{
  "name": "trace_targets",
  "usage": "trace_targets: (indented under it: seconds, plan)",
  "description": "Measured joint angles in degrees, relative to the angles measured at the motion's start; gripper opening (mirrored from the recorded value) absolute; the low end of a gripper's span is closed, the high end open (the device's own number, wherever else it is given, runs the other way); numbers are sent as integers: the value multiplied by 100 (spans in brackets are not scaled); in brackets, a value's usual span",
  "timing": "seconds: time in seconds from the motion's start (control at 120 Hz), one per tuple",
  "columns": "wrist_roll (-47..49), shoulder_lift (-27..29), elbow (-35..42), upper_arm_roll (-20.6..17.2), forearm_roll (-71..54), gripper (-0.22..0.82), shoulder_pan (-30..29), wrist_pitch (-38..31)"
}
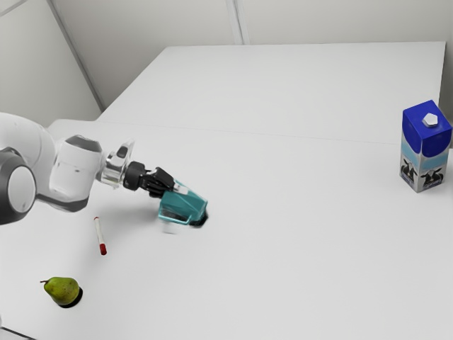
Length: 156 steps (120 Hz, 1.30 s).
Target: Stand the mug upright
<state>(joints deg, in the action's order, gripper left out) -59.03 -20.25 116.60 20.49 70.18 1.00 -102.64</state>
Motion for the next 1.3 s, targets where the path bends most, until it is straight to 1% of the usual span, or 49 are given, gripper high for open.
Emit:
trace_targets:
  seconds: [0.075,0.158,0.258,0.3,0.342,0.492,0.55,0.617,0.792,0.992,1.117,1.2,1.225,1.3]
  plan:
    - [7,273,-298,2,-395,-17,149,-73]
    - [105,499,-731,-98,-1004,-17,284,-148]
    - [224,577,-1031,-470,-1951,-18,447,-457]
    - [279,575,-1078,-629,-2516,-18,554,-687]
    - [371,568,-1099,-709,-3194,-18,690,-936]
    - [984,546,-1098,-775,-5538,-18,1040,-1695]
    - [1277,538,-1085,-792,-6157,-18,1105,-1883]
    - [1588,507,-1039,-800,-6575,-18,1124,-2038]
    - [2267,361,-968,-803,-6913,-18,1113,-2288]
    - [2803,338,-807,-744,-6212,-18,1036,-2325]
    - [3052,304,-763,-739,-6027,-18,1026,-2327]
    - [3187,293,-738,-736,-5965,-16,1026,-2327]
    - [3221,291,-726,-738,-5948,-13,1025,-2329]
    - [3315,289,-697,-738,-5910,4,1026,-2331]
